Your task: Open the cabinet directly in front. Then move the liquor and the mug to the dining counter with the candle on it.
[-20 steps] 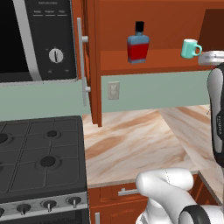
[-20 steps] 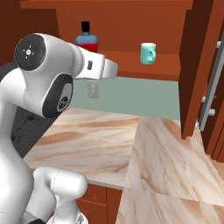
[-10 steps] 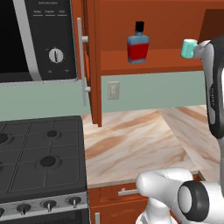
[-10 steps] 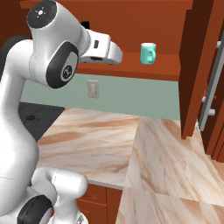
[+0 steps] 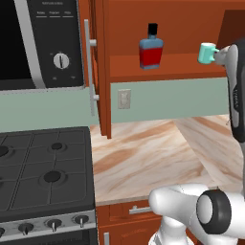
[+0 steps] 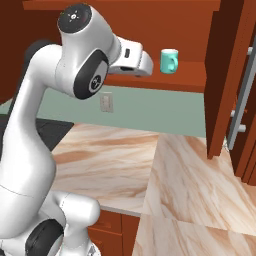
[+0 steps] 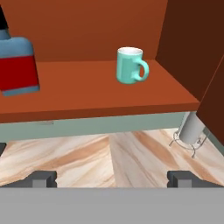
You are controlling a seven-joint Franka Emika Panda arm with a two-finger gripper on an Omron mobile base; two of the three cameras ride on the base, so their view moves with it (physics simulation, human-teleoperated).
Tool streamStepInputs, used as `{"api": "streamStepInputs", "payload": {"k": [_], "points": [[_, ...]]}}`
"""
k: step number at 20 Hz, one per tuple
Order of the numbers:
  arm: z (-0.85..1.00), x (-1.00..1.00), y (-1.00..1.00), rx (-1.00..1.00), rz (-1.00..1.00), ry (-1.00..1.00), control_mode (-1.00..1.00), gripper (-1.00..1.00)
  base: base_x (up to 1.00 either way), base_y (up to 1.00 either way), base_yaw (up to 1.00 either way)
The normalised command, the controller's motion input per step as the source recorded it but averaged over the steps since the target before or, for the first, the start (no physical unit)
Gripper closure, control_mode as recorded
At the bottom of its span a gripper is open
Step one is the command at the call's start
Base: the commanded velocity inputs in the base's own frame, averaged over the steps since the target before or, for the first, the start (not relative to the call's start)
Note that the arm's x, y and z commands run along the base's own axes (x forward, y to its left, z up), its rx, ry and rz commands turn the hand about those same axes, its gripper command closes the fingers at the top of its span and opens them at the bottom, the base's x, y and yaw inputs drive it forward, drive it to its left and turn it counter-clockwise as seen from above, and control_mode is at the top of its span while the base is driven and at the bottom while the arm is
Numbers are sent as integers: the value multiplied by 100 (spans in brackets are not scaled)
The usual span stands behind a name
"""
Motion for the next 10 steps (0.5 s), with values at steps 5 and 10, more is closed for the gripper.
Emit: {"api": "streamStepInputs", "payload": {"k": [5,10], "points": [[-10,37,0,0,0,0,-100,-100,0,0,0],[0,41,0,0,0,0,-100,-100,0,0,0]]}}
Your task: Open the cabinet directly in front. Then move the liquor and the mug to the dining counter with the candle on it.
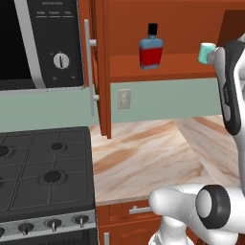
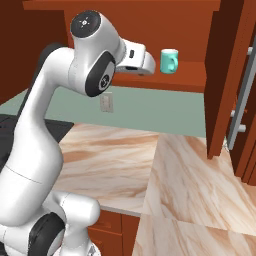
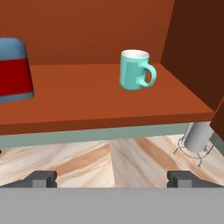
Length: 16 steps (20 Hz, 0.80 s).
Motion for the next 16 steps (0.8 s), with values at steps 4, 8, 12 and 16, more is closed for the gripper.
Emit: {"api": "streamStepInputs", "payload": {"k": [4,8,12,16], "points": [[0,33,-15,0,0,0,-100,-100,0,0,0],[0,26,-28,0,0,0,-100,-100,0,0,0],[0,23,-23,0,0,0,-100,-100,0,0,0],[0,21,-14,0,0,0,-100,-100,0,0,0]]}}
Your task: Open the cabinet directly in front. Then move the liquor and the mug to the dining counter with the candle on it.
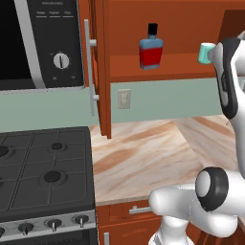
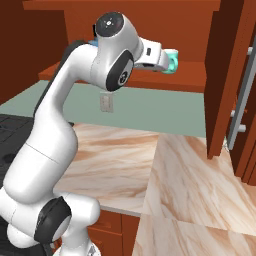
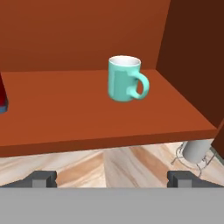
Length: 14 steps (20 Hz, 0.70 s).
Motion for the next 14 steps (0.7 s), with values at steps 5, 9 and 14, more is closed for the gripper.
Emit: {"api": "streamStepInputs", "payload": {"k": [5,9,14], "points": [[0,27,-8,0,-1,0,-100,-100,0,0,0],[0,23,-18,0,-1,0,-100,-100,0,0,0],[0,20,-25,0,0,0,-100,-100,0,0,0]]}}
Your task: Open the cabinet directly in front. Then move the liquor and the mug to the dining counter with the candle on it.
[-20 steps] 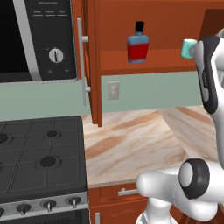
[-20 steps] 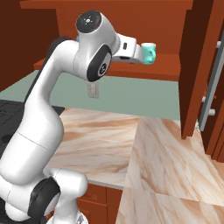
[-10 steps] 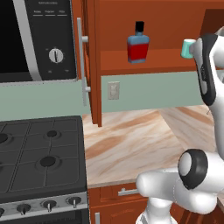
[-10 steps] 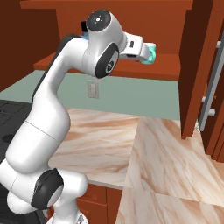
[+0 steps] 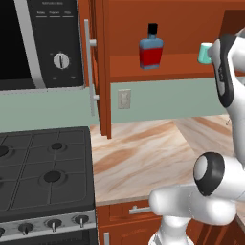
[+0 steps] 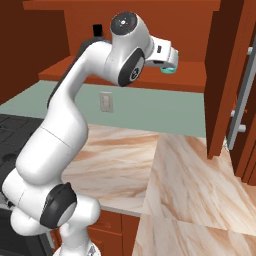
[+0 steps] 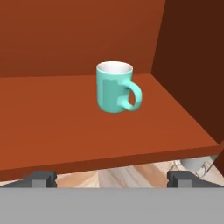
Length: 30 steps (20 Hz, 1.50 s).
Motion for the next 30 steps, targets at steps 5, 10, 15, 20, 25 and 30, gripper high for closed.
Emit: {"api": "streamStepInputs", "payload": {"k": [5,10,15,20,25,30], "points": [[-2,17,-26,1,0,0,-100,-100,0,0,0],[-9,10,-17,2,0,0,-100,-100,0,0,0],[-13,8,-4,1,0,0,-100,-100,0,0,0],[-14,7,0,0,0,0,-100,-100,0,0,0],[-11,14,0,0,0,0,-100,-100,0,0,0],[-7,26,0,2,0,0,-100,-100,0,0,0]]}}
